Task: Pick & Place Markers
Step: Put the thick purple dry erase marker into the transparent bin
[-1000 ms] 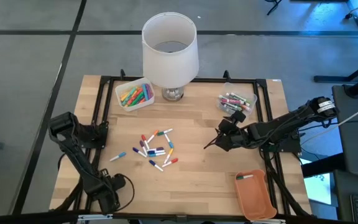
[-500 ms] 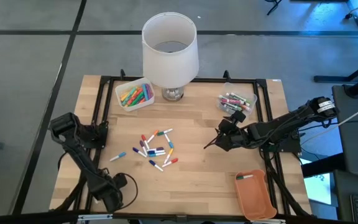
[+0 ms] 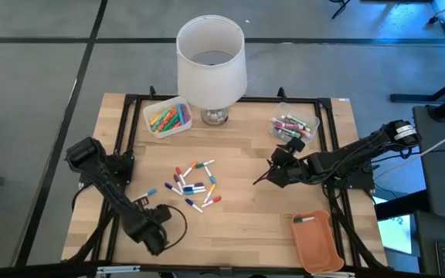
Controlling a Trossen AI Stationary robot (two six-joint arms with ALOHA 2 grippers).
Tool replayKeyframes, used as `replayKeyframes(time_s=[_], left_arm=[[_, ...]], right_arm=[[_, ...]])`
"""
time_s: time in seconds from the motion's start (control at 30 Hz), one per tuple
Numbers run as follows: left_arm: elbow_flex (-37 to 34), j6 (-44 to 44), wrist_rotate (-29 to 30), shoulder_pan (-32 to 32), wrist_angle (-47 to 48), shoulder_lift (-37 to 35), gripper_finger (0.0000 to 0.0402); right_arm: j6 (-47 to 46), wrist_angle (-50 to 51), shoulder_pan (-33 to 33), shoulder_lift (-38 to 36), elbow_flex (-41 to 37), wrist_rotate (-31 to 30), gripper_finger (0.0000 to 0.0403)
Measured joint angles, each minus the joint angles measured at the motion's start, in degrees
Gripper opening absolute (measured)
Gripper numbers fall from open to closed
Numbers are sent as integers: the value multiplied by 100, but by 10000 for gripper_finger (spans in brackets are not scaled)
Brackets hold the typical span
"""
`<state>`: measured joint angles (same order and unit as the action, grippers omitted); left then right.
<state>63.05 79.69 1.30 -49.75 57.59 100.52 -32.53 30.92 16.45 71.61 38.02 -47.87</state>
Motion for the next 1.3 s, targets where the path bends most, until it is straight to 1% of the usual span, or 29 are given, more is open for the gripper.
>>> replayKeyframes(time_s=[0.1, 0.23, 0.37, 0.47, 0.53, 0.6, 0.67, 0.7, 0.8, 0.87, 0.97, 1.03, 1.1, 1.13, 1.2, 1.3], left_arm=[[233, -5, 668, 50, 420, -188, 61], [354, 310, 1894, 128, 665, -458, 61], [354, 1324, 2935, 261, 1396, -554, 61], [334, 2196, 3864, 450, 2247, -554, 61], [256, 2728, 4512, 611, 2462, -554, 61], [126, 2986, 5142, 782, 2370, -554, 62], [-38, 2931, 5687, 937, 1767, -554, 62], [-128, 2745, 5882, 1011, 1324, -554, 62], [-403, 1820, 6251, 1224, -245, -554, 62], [-521, 1174, 6385, 1392, -1238, -554, 62], [-562, 603, 6562, 1643, -2519, -554, 63], [-560, 280, 6527, 1804, -3279, -554, 63], [-560, -139, 6398, 1944, -3952, -554, 63], [-560, -405, 6310, 2009, -4292, -554, 63], [-558, -938, 6100, 2108, -4896, -554, 63], [-556, -1803, 5665, 2276, -5823, -556, 63]], right_arm=[[13, 4, 0, 0, 0, 2, 332], [17, 15, 0, 0, 0, 4, 332], [11, 17, 0, 0, 0, 4, 332], [-31, -12, 0, 0, 0, 4, 332], [-43, -74, 0, 0, 0, 8, 332], [-18, -120, 0, 0, 0, 10, 332], [-7, -171, 0, 0, 0, 6, 332], [-14, -238, 0, 0, 0, 4, 332], [-149, -880, 0, 0, -2, 86, 332], [-48, -1769, 9, 1, -3, 524, 332], [924, -3759, 88, 157, -188, 1665, 332], [1401, -5059, 124, 314, -453, 2495, 332], [1492, -6090, 125, 445, -685, 3168, 332], [1476, -6459, 122, 500, -784, 3386, 332], [1480, -7085, 122, 633, -926, 3658, 332], [1497, -7621, 122, 858, -1030, 3680, 332]])
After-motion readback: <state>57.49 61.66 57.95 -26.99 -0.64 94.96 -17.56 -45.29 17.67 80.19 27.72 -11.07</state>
